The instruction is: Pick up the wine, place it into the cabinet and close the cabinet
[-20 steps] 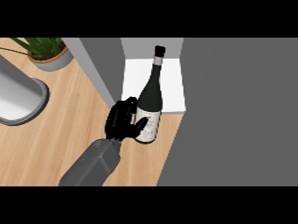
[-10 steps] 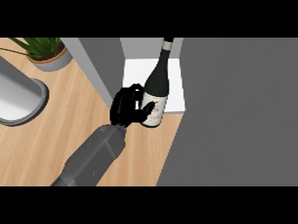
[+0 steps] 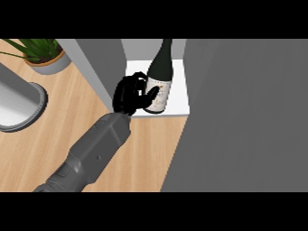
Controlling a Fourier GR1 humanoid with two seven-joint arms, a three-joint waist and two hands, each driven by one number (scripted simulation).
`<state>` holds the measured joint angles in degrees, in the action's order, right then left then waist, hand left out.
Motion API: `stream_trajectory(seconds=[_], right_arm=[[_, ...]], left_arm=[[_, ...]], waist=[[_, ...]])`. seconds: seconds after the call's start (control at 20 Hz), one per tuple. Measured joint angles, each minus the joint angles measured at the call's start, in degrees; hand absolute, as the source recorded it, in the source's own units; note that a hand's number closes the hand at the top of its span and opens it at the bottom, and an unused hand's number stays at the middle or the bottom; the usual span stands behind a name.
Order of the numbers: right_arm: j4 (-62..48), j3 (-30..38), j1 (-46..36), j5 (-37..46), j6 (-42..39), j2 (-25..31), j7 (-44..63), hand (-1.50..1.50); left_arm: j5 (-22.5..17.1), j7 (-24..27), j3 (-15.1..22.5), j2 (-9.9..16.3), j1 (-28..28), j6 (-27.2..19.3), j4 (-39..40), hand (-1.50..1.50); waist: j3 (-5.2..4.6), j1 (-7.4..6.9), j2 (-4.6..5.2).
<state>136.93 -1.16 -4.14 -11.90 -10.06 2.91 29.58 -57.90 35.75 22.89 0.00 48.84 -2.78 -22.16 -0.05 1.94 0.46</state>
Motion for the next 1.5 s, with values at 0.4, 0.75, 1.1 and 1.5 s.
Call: stream_trajectory(seconds=[0.4,0.75,1.1,1.5], right_arm=[[0.0,-0.8,0.6,0.2,-0.5,-0.2,-0.8,-1.5],[-0.9,-1.3,0.5,0.8,-0.5,-0.7,-2.2,-1.5],[-3.1,-2.5,-2.1,1.7,-0.7,-0.9,-3.0,-1.5],[-3.9,-3.7,-3.6,1.6,-0.4,-1.5,-2.6,-1.5]], left_arm=[[-2.0,-0.5,-1.4,0.0,6.6,0.0,5.9,1.5],[-2.2,-4.3,-2.1,0.0,12.4,-2.3,10.5,1.5],[-2.8,-6.4,-1.3,0.0,14.4,-4.4,11.8,1.5],[-5.0,-4.9,-0.5,0.0,13.0,-5.1,10.0,1.5]], waist=[[0.01,0.73,0.24],[-0.01,1.34,0.63],[-0.03,2.99,1.13],[-0.03,4.44,1.34]])
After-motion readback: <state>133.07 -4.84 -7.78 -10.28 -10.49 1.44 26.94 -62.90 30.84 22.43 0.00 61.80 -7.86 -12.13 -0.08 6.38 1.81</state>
